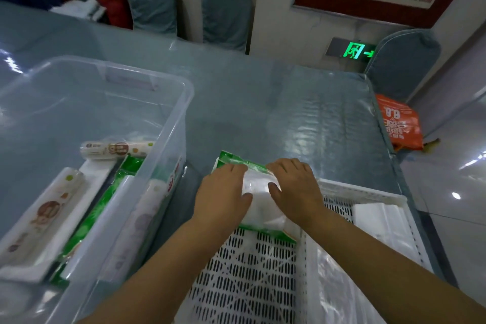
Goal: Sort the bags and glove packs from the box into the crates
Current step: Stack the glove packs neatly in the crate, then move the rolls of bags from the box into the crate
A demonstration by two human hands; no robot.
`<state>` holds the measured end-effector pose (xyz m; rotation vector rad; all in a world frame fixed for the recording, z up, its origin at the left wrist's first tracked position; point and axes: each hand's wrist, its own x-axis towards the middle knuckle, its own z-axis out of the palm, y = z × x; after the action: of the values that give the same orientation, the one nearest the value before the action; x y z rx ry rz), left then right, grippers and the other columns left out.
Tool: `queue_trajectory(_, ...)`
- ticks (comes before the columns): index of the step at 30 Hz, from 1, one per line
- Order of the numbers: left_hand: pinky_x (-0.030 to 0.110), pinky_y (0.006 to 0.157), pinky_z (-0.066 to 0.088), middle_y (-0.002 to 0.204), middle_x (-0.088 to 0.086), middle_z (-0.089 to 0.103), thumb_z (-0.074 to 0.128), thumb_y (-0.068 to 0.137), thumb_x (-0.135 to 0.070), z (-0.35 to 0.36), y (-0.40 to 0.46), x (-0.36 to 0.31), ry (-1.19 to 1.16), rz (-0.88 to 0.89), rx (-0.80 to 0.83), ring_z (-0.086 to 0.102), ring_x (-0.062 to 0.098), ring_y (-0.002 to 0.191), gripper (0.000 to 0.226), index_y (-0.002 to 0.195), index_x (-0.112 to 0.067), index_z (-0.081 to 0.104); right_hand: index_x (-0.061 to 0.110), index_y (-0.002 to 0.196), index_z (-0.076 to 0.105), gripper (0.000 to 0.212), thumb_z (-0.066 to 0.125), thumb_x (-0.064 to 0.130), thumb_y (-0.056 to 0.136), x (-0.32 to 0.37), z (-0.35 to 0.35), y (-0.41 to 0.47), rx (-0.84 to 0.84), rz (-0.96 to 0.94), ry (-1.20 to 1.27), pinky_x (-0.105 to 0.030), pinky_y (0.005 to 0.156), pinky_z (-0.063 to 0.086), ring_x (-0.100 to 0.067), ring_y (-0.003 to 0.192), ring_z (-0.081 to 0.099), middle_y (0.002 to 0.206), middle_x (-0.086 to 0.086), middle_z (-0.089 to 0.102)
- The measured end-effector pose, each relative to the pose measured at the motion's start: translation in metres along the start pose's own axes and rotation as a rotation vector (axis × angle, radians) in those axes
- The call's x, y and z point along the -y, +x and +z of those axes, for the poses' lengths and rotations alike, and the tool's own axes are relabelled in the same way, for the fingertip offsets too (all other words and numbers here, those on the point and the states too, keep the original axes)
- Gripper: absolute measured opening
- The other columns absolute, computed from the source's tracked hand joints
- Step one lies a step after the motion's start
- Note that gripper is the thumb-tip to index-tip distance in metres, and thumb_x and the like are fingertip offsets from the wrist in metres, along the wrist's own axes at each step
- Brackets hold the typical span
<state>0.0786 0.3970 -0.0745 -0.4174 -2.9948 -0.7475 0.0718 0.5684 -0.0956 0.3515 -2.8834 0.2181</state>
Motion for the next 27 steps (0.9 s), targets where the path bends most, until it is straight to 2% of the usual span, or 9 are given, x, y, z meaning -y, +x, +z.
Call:
queue_trajectory(4,0.034,0.084,0.045,0.115,-0.002,0.06,0.059,0.081,-0.034,-0.053,-0.006,-0.008,0.069,0.076,-0.083,0.057,0.022,0.101,0.038,0.118,-0.026,0.053,0.008,0.102,0.066,0.029,0.069,0.007,0.073,0.022,-0.031,0.018,-0.153,-0.063,0.059,-0.038,0.078,0.044,-0.03,0.089,0.06,0.096,-0.009,0.068)
queue_trajectory(7,0.029,0.075,0.039,0.111,-0.007,0.06,0.059,0.082,-0.037,-0.093,-0.013,-0.001,0.104,0.114,-0.135,0.057,0.018,0.098,0.036,0.116,-0.029,0.054,0.008,0.101,0.068,0.026,0.068,0.006,0.075,0.046,-0.05,0.032,-0.24,-0.103,0.1,-0.037,0.077,0.044,-0.029,0.086,0.061,0.094,-0.009,0.069)
queue_trajectory(9,0.029,0.075,0.04,0.111,-0.008,0.06,0.06,0.082,-0.039,-0.119,-0.019,0.012,0.134,0.123,-0.166,0.057,0.016,0.098,0.036,0.116,-0.031,0.054,0.009,0.099,0.068,0.024,0.068,0.005,0.075,0.066,-0.059,0.04,-0.279,-0.141,0.111,-0.035,0.076,0.043,-0.028,0.084,0.062,0.09,-0.009,0.07)
queue_trajectory(12,0.031,0.076,0.043,0.113,-0.008,0.06,0.06,0.082,-0.039,-0.161,-0.026,0.053,0.195,0.089,-0.189,0.058,0.019,0.099,0.037,0.118,-0.032,0.054,0.009,0.096,0.07,0.021,0.069,0.006,0.075,0.102,-0.07,0.054,-0.311,-0.2,0.128,-0.031,0.078,0.04,-0.026,0.081,0.063,0.087,-0.007,0.07)
queue_trajectory(14,0.031,0.074,0.041,0.112,-0.006,0.061,0.062,0.081,-0.037,-0.188,-0.03,0.093,0.196,0.026,-0.192,0.058,0.021,0.099,0.037,0.117,-0.032,0.055,0.01,0.095,0.071,0.018,0.067,0.008,0.078,0.131,-0.074,0.064,-0.303,-0.227,0.141,-0.034,0.081,0.041,-0.025,0.082,0.064,0.087,-0.006,0.071)
queue_trajectory(16,0.034,0.079,0.046,0.111,-0.004,0.061,0.064,0.08,-0.037,-0.212,-0.034,0.139,0.194,-0.04,-0.171,0.058,0.023,0.101,0.036,0.114,-0.031,0.057,0.011,0.095,0.072,0.018,0.063,0.01,0.079,0.166,-0.076,0.075,-0.277,-0.257,0.159,-0.036,0.081,0.041,-0.025,0.082,0.064,0.089,-0.006,0.072)
queue_trajectory(21,0.035,0.082,0.047,0.112,-0.005,0.062,0.066,0.079,-0.039,-0.25,-0.047,0.239,0.284,-0.097,-0.042,0.057,0.021,0.105,0.041,0.117,-0.031,0.054,0.013,0.093,0.07,0.018,0.06,0.017,0.078,0.258,-0.062,0.113,-0.084,-0.362,0.155,-0.037,0.079,0.038,-0.027,0.08,0.062,0.087,-0.005,0.07)
queue_trajectory(24,0.033,0.081,0.048,0.114,-0.009,0.061,0.062,0.081,-0.043,-0.264,-0.048,0.288,0.368,-0.024,0.074,0.055,0.017,0.105,0.045,0.123,-0.034,0.05,0.019,0.1,0.066,0.022,0.059,0.025,0.081,0.305,-0.03,0.145,0.162,-0.369,0.019,-0.036,0.08,0.034,-0.028,0.087,0.059,0.093,-0.004,0.068)
queue_trajectory(27,0.032,0.093,0.043,0.12,-0.009,0.059,0.058,0.083,-0.044,-0.269,-0.045,0.328,0.438,0.117,0.157,0.05,0.015,0.115,0.048,0.128,-0.033,0.047,0.023,0.107,0.061,0.027,0.058,0.032,0.082,0.339,0.012,0.168,0.409,-0.332,-0.062,-0.032,0.078,0.038,-0.027,0.095,0.059,0.107,-0.005,0.064)
